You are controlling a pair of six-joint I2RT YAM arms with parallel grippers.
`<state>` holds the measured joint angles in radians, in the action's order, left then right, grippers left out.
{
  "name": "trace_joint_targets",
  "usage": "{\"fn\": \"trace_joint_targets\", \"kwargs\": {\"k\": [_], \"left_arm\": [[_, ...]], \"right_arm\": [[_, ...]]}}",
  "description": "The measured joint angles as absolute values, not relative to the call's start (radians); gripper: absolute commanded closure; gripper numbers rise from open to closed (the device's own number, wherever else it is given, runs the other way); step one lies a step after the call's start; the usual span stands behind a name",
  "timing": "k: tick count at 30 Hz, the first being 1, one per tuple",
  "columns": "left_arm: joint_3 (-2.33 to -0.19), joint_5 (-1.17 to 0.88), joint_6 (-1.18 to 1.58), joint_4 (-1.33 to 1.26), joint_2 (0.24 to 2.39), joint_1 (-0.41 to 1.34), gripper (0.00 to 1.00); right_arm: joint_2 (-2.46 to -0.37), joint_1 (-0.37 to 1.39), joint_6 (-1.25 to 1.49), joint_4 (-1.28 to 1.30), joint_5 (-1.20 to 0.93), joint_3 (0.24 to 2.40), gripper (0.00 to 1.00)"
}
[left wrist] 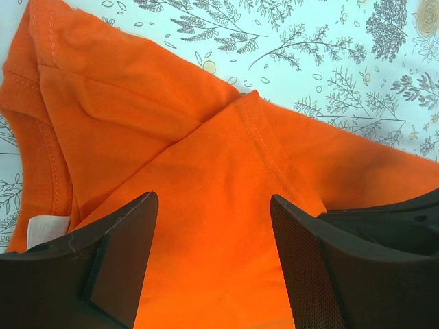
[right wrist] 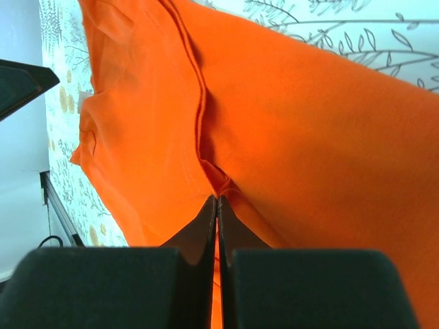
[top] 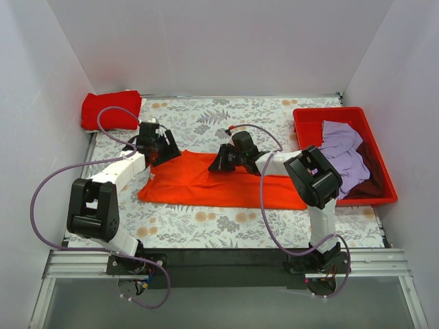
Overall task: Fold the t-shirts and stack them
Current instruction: Fold the tshirt
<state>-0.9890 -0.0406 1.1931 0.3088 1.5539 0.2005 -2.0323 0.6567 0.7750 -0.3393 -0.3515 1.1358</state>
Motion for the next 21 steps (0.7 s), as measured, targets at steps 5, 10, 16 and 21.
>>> {"fn": "trace_joint_targets", "kwargs": {"k": [5,10,16,21], "left_arm": [[-0.989,-0.036,1.193,0.309,1.554,0.2,0.35],[-0.989,-0.033,1.193,0.309,1.554,0.2,0.35],[-0.989,-0.009,1.189,0.309,1.554,0.2,0.36],[-1.0,0.02,1.174,0.308,1.571,0.2,0.39]], "right_arm": [[-2.018,0.657,0.749,-0.336,-0.35,1.143,0.99],[-2.018,0.657,0.728,-0.287,-0.345,1.158,0.99],[-2.019,0.657,0.701,-0.223,-0.338,1.18,0.97],[-2.028,0.657,0.676,-0.187,-0.344,1.216,0.91]]}}
